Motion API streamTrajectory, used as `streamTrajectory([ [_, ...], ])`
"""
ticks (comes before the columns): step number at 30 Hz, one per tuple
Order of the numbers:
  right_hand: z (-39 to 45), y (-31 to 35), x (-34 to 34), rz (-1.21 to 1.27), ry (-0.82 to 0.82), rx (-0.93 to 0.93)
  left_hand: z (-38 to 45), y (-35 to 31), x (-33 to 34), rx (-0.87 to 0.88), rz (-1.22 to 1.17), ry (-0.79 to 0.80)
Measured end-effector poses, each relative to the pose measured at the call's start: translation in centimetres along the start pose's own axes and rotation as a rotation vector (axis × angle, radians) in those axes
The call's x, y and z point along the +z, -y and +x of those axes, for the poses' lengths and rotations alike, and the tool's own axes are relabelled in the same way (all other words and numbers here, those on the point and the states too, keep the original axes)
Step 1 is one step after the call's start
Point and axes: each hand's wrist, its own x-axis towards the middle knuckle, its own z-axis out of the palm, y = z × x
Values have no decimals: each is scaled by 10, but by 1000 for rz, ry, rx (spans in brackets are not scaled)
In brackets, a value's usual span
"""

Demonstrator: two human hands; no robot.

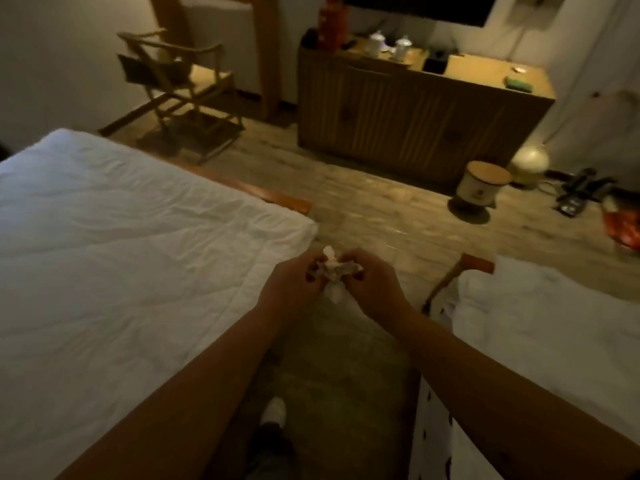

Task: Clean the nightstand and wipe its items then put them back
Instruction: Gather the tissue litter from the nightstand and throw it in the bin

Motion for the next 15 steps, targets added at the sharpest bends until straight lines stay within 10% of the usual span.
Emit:
streamTrajectory([
  [15, 182, -127, -42, -19, -282, 253, 298, -3, 76, 136, -72, 387],
])
